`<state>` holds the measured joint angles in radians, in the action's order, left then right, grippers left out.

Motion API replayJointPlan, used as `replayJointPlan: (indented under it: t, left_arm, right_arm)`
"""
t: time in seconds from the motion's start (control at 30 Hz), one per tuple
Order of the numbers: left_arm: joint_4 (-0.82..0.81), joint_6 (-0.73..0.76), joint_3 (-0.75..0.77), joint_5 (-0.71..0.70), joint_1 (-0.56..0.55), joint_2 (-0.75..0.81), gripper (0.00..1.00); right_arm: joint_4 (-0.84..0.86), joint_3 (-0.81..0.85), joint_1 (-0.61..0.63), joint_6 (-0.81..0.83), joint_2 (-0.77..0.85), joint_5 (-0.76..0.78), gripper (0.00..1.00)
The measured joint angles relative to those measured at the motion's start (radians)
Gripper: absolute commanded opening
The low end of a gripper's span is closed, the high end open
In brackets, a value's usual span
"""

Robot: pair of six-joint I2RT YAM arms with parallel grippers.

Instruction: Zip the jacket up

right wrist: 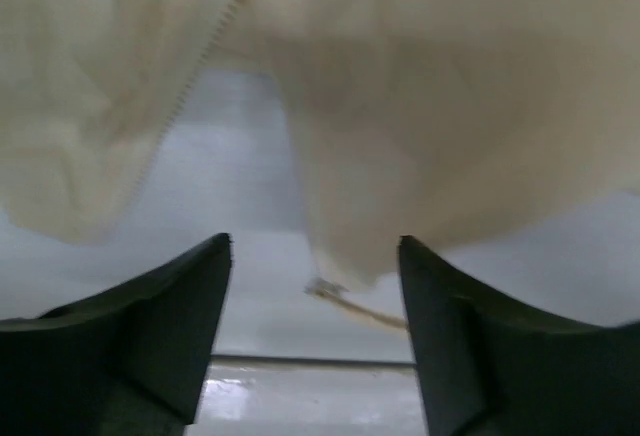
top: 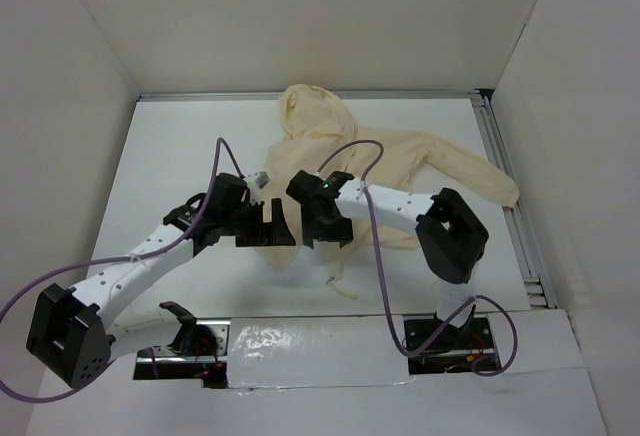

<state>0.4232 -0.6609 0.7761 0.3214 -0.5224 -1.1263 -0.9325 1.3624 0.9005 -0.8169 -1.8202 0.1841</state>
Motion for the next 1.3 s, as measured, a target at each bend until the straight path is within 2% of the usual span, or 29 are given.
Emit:
replayJointPlan:
  t: [0.03,0.13,0.27,0.43,0.53,0.63,0.73,0.9,1.1,1.2,1.3]
  left_arm:
    - [0.006,0.000,0.000,-0.003,0.002,0.005,0.99]
    - [0.011,0.000,-0.002,-0.003,0.010,0.019,0.99]
    - [-0.006,0.002,-0.006,0.026,0.015,0.015,0.99]
    - [-0.096,0.005,-0.005,0.098,-0.019,-0.061,0.99]
    - [-0.134,0.004,0.032,0.139,-0.080,-0.174,0.99]
    - [-0.212,0.003,0.104,0.190,-0.127,-0.308,0.99]
    - [-0.273,0.002,0.206,0.236,-0.150,-0.444,0.99]
    - [-0.321,0.008,0.375,0.249,-0.153,-0.641,0.99]
    - [-0.290,0.003,0.424,0.241,-0.124,-0.800,0.99]
    - [-0.284,-0.012,0.444,0.254,-0.104,-0.837,0.99]
    - [-0.234,-0.007,0.526,0.250,-0.084,-0.888,0.99]
  right_arm:
    - [0.023,0.011,0.002,0.013,-0.025,-0.011,0.85]
    - [0.074,-0.008,0.009,0.053,0.013,-0.026,0.87]
    - [0.171,-0.157,-0.026,0.095,0.260,-0.082,0.87]
    - [0.260,-0.349,-0.196,0.101,0.509,-0.119,0.94]
    - [0.348,-0.519,-0.320,0.091,0.607,-0.188,1.00]
    - [0.442,-0.652,-0.426,0.086,0.654,-0.274,1.00]
    - [0.540,-0.701,-0.491,0.087,0.636,-0.367,1.00]
    - [0.727,-0.698,-0.512,0.093,0.520,-0.468,1.00]
    - [0.854,-0.689,-0.546,0.076,0.325,-0.526,1.00]
    - [0.919,-0.691,-0.572,0.048,0.291,-0.581,1.00]
    - [0.988,-0.729,-0.610,-0.002,0.288,-0.616,1.00]
